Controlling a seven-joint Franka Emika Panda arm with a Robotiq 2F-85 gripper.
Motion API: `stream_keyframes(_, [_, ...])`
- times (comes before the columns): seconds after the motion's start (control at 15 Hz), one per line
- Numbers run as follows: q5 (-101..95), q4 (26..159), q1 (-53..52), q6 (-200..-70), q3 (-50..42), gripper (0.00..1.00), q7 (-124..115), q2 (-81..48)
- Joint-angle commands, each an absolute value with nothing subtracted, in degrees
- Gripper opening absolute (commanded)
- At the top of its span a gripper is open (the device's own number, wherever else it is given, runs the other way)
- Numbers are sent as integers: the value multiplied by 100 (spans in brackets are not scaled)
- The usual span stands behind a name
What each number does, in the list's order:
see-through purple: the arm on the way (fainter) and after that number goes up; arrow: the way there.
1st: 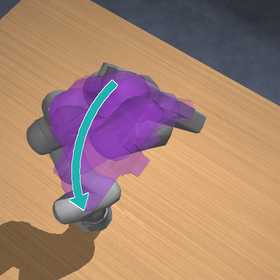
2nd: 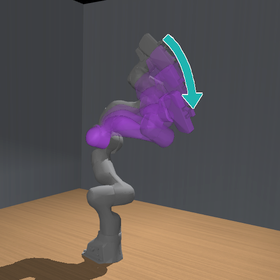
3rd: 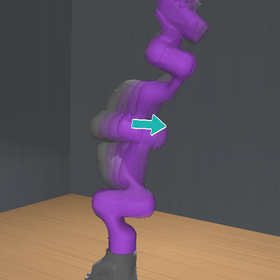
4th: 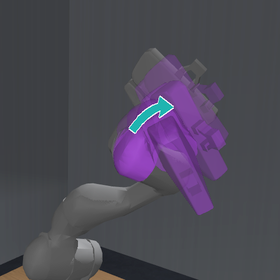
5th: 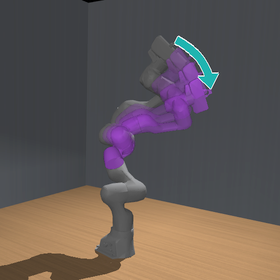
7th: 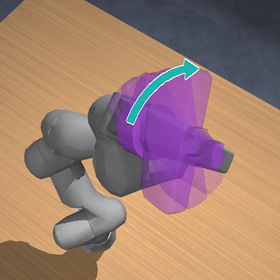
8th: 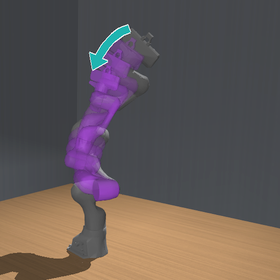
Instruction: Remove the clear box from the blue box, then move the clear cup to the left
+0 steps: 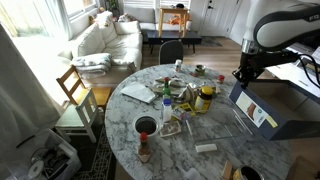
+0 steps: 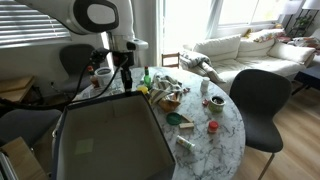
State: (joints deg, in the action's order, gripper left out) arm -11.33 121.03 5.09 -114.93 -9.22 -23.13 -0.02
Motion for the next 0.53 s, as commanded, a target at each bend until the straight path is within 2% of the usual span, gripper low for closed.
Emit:
stream_keyframes(0.0, [-1046, 11696, 409, -10826, -620, 1, -2300, 40])
stream_keyframes(0.47, [-526, 10803, 120, -9823, -142, 1, -2759, -223])
